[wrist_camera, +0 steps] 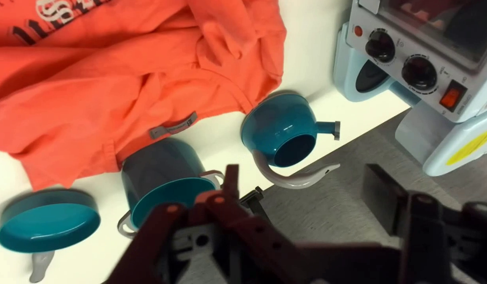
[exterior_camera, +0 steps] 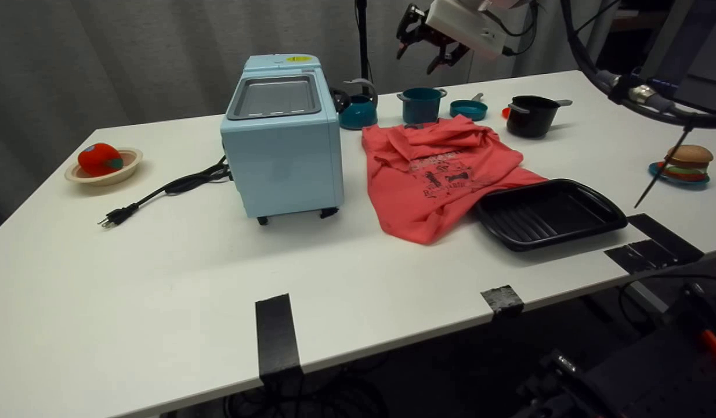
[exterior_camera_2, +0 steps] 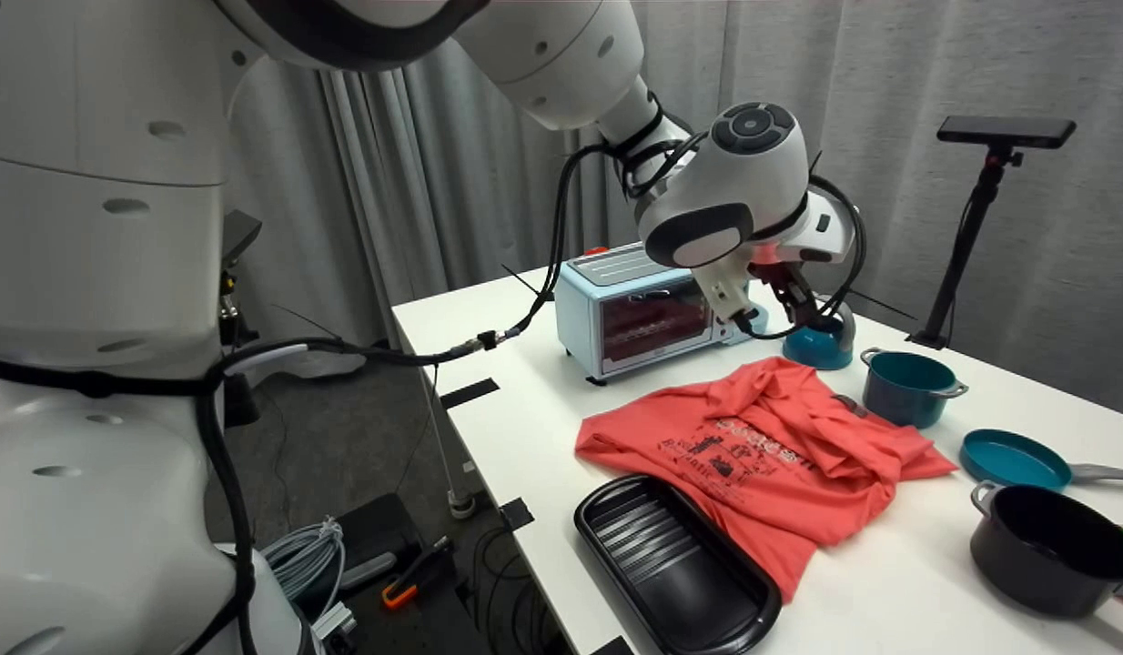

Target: Fold the orange shirt

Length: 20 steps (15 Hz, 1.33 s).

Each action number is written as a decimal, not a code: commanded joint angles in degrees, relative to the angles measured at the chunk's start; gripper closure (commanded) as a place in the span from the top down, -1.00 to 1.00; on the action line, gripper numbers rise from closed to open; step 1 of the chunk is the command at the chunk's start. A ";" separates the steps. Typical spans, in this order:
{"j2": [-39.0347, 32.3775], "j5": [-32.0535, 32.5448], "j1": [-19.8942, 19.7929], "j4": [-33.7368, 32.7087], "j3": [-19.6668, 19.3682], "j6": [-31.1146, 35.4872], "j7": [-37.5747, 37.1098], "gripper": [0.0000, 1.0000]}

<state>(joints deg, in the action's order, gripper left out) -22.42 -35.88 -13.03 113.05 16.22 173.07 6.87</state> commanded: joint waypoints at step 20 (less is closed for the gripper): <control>13.21 6.80 -5.88 13.52 -8.49 -10.02 4.29 1.00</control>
